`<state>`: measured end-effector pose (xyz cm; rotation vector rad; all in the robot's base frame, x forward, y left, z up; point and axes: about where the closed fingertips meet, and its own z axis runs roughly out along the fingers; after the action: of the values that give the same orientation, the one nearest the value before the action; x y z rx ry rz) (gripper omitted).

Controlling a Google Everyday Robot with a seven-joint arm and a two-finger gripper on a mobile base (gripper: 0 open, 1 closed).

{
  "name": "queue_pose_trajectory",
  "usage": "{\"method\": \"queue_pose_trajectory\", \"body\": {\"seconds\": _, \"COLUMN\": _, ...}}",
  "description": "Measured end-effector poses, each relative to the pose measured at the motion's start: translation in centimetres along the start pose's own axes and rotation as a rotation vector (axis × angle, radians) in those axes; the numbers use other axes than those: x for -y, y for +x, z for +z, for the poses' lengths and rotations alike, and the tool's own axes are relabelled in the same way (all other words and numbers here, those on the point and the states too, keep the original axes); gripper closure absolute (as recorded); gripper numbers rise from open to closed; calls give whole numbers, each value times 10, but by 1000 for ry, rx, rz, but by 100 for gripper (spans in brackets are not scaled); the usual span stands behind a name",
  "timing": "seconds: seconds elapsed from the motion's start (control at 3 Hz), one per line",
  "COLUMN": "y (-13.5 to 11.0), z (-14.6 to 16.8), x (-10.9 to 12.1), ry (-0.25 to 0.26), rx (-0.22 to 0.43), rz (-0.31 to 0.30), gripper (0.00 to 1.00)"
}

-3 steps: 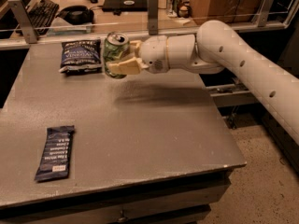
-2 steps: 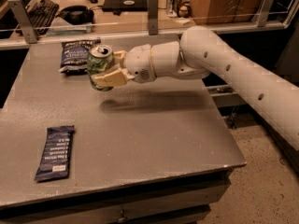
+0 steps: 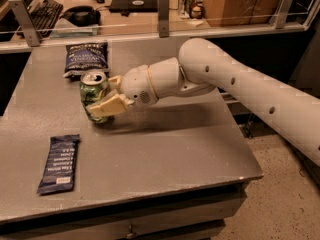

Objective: Move green can near rxbar blueberry

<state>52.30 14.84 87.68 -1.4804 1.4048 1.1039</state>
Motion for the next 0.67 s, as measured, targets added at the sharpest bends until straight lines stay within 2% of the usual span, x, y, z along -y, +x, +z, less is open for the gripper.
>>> {"method": "queue_pose_trajectory", "body": {"seconds": 0.33, "y": -6, "z": 9, "x": -14, "ry": -37, "rx": 2, "rz": 3, "gripper": 52}}
{"method": "queue_pose_trajectory", "body": {"seconds": 0.67, "y": -3, "z": 16, "x": -20, "ry": -48, "rx": 1, "rz": 10, "gripper": 29}}
